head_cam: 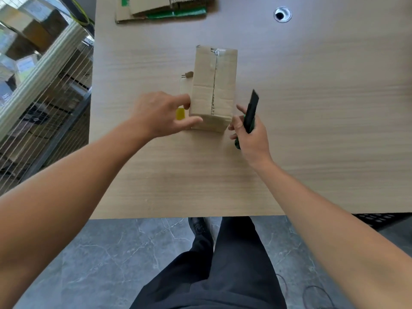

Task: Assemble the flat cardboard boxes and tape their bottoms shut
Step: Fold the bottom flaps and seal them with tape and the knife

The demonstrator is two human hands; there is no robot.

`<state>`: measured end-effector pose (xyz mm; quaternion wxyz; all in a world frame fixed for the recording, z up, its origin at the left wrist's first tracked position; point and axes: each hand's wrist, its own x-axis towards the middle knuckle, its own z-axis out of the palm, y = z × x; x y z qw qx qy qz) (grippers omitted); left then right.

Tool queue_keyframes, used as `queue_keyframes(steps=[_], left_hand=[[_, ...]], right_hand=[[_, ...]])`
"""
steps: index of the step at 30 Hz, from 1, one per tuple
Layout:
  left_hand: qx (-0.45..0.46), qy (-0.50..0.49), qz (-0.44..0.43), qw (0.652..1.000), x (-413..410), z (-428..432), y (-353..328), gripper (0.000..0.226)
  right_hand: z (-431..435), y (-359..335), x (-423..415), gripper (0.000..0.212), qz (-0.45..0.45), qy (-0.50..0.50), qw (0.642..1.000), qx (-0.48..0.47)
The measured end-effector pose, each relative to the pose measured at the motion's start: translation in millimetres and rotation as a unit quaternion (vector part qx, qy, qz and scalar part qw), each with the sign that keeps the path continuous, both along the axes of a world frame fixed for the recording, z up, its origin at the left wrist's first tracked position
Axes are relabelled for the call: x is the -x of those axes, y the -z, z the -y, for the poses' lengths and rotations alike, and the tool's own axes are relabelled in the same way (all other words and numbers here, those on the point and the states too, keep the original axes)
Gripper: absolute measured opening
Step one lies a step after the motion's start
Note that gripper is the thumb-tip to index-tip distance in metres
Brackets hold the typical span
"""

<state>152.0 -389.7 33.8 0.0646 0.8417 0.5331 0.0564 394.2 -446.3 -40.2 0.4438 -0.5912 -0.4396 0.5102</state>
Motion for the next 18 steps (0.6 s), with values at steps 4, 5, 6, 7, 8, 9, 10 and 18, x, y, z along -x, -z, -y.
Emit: queue_keyframes(steps=[4, 5, 6, 7, 8, 9, 10, 18], left_hand=[[-0.026, -0.052, -0.008, 0.998, -12.4, 6.8, 11.0, 0.068], [-0.031, -0.058, -0.004, 0.998, -14.3, 7.0, 14.0, 0.068], [-0.034, -0.063, 0.001, 0.997, -15.9, 6.5, 16.2, 0.067], [-0.038, -0.066, 0.005, 0.997, -17.3, 5.4, 17.6, 0.066], [-0.046, -0.066, 0.008, 0.997, -18.4, 4.3, 19.0, 0.065], [-0.055, -0.063, 0.014, 0.996, -19.0, 3.0, 20.4, 0.064], [-0.059, -0.062, 0.019, 0.996, -20.0, 2.5, 21.1, 0.062], [0.033, -0.123, 0.052, 0.99, -11.4, -0.6, 19.7, 0.06]], right_hand=[[-4.5, 5.9, -3.7, 0.044, 0.128, -0.007, 0.974, -0.186], [-9.6, 6.8, -6.0, 0.044, 0.149, -0.021, 0.96, -0.235], [-15.5, 8.0, -8.3, 0.043, 0.162, -0.045, 0.946, -0.276], [-21.5, 9.5, -10.1, 0.042, 0.18, -0.073, 0.932, -0.307], [-26.9, 11.3, -10.8, 0.039, 0.204, -0.096, 0.917, -0.328], [-31.3, 13.4, -11.4, 0.037, 0.23, -0.107, 0.906, -0.339], [-34.4, 15.7, -12.3, 0.035, 0.252, -0.108, 0.898, -0.345], [-86.1, 2.1, -30.2, 0.049, 0.229, -0.263, 0.898, -0.269]])
